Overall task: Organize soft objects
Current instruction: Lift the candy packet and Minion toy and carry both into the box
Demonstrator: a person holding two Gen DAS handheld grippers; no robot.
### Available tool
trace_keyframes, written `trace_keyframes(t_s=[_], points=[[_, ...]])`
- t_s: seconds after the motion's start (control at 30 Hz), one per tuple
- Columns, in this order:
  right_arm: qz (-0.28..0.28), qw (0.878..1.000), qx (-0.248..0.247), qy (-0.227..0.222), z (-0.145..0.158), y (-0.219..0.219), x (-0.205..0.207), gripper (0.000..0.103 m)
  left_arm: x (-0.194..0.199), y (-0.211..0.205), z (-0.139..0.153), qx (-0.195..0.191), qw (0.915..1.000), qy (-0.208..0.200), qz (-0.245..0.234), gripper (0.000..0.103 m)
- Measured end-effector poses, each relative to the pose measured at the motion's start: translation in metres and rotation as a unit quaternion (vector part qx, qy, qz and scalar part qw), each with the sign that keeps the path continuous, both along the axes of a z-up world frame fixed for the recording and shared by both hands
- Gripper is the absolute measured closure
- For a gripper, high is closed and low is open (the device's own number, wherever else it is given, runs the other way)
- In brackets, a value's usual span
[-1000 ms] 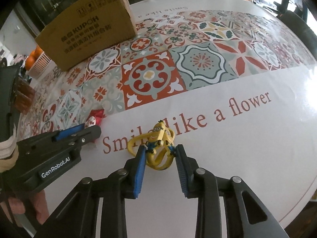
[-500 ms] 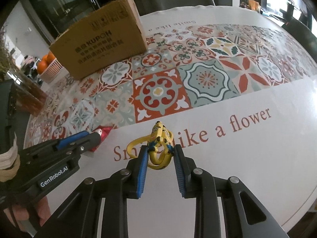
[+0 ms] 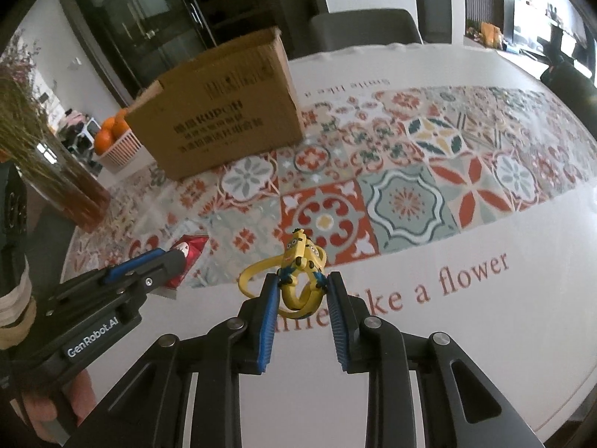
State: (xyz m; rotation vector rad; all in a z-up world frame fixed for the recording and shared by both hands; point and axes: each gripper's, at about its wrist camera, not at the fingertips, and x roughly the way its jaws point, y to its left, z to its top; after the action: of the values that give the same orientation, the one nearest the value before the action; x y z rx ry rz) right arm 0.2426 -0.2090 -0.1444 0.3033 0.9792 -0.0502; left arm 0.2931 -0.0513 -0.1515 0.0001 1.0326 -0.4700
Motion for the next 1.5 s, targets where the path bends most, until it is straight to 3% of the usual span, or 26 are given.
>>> trace_keyframes(t_s=[0.77, 1.5], points=[[0.035, 0.993, -0.002, -0.113, 0.073, 0.017, 0.036, 0.076, 0.017, 0.029, 0.081, -0.045, 0.9924, -0.100, 0.056, 0.081], [0.061, 0.980, 0.000, -0.188, 0.121, 0.034, 0.106, 0.076, 0.071, 0.051, 0.125, -0.039, 0.9819, -0.160, 0.093, 0.081]])
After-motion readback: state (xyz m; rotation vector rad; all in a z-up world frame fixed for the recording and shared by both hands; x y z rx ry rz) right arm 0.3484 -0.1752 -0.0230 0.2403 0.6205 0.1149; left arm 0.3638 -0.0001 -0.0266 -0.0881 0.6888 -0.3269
